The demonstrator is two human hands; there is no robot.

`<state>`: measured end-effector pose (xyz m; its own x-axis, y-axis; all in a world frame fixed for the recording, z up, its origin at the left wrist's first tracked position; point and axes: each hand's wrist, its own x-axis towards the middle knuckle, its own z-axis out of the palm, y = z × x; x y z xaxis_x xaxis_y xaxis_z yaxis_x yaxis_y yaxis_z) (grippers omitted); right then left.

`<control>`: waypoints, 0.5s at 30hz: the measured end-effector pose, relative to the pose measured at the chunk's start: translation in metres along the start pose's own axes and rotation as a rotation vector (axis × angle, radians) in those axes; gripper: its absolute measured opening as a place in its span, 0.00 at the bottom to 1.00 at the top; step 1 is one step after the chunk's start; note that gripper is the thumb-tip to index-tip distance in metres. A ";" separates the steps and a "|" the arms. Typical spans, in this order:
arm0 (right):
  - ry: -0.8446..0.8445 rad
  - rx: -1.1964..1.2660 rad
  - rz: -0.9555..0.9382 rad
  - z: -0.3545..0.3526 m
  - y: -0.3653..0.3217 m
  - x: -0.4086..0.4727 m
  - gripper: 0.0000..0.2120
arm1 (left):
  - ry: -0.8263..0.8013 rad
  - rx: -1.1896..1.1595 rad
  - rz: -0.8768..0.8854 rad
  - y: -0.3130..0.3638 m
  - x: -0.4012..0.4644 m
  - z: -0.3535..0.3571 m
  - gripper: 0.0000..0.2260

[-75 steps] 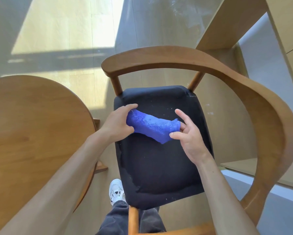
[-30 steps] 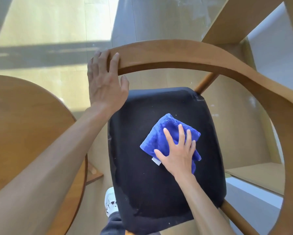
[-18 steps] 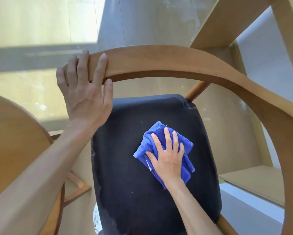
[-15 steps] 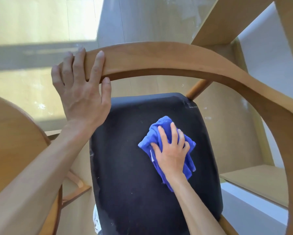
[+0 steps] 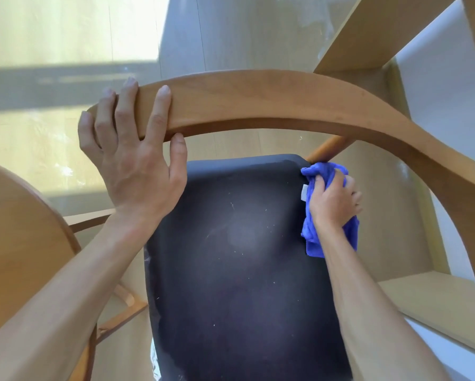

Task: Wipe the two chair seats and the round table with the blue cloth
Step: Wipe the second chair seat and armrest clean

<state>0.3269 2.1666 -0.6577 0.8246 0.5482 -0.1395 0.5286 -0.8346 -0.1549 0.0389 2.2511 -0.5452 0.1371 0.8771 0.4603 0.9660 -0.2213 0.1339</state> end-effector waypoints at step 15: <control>0.066 -0.023 -0.413 0.014 -0.057 -0.089 0.17 | -0.026 -0.019 -0.058 0.009 0.000 -0.003 0.21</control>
<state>0.2204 2.1658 -0.6505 0.5531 0.8331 -0.0067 0.8214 -0.5466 -0.1626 0.0473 2.2478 -0.5411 0.0868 0.8992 0.4288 0.9682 -0.1776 0.1765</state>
